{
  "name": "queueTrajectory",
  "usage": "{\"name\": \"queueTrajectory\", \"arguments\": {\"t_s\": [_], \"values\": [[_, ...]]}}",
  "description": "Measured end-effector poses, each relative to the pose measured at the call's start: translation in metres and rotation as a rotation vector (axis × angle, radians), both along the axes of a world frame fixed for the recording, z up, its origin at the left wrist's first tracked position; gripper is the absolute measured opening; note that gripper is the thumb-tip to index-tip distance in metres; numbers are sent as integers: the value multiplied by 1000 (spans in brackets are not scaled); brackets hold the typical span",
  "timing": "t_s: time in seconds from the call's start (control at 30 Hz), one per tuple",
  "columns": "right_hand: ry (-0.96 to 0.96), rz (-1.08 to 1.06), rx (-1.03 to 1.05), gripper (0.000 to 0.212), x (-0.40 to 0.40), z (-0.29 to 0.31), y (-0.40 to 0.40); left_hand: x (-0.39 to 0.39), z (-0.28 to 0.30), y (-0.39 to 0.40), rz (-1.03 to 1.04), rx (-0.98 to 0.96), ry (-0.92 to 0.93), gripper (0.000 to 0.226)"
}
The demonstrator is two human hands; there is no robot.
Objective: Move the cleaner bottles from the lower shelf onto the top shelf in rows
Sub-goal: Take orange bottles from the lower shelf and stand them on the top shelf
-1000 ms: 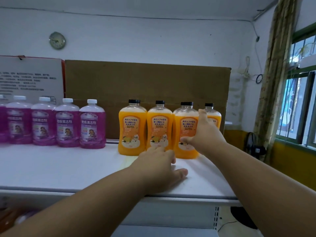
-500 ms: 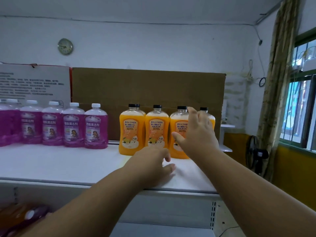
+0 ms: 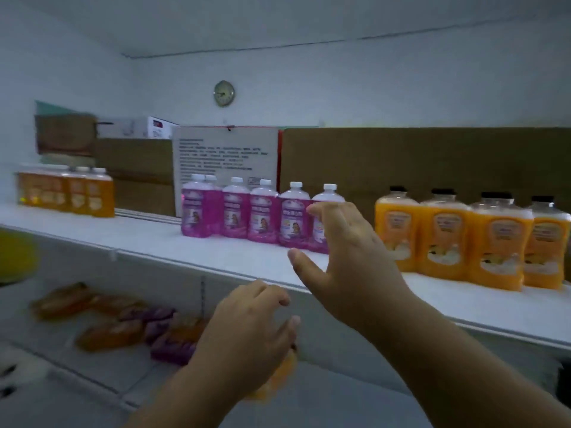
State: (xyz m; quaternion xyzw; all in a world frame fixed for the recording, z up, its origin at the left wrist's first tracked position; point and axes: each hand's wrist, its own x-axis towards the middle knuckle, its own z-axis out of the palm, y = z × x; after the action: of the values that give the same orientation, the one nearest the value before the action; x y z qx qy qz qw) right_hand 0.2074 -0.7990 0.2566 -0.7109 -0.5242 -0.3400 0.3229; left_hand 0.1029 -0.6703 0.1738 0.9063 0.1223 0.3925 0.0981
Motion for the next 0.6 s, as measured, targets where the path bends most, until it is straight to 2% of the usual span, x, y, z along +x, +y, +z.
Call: {"name": "queueTrajectory", "arguments": {"t_s": [0.17,0.33,0.6], "values": [[89,228,-110,55,-93,-50,114,-116,-42,93,219,-8,126,35],[206,366,-194,50,-161,-85,203,-210,-77,165,337,-104,232,33],[229,412,-294,50,-198,-121,316,-253,-121,266,398,-209,286,40]]}}
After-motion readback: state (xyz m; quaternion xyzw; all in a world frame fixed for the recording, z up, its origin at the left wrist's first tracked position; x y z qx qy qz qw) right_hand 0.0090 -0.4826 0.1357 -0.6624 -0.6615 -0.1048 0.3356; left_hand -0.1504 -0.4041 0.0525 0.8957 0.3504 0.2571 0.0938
